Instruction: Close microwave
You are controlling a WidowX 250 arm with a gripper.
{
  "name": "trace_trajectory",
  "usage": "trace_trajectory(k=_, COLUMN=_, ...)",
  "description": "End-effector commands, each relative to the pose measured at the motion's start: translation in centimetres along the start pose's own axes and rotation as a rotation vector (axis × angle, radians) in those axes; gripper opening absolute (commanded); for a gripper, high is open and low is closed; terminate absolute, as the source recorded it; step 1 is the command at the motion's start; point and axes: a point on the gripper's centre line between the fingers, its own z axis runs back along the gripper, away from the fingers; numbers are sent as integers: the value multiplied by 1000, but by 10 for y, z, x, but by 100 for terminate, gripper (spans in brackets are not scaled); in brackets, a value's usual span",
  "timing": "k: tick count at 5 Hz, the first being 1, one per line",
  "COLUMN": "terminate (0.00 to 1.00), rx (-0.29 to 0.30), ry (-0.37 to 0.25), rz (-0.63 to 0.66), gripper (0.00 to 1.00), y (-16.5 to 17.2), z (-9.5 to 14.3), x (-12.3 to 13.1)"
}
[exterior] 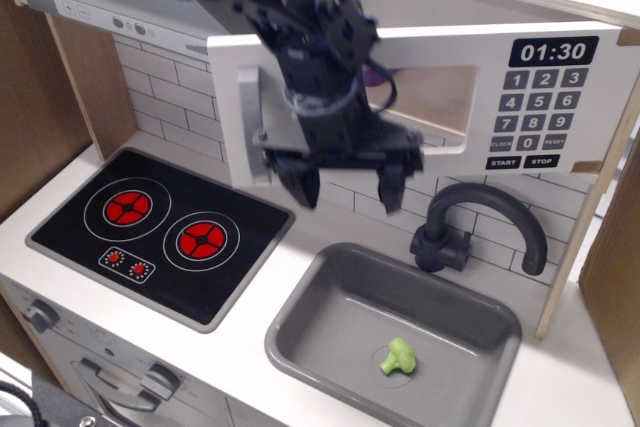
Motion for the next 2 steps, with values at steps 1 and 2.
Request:
trace_trajectory(k=1, terminate=0, rx=-26, ry=-117, rz=-1, gripper=100, y=-3, z=15, x=45)
trace_trajectory(k=2, terminate=0, rx=-40, ry=-139, rz=1, gripper=100, y=-5, z=15, x=57)
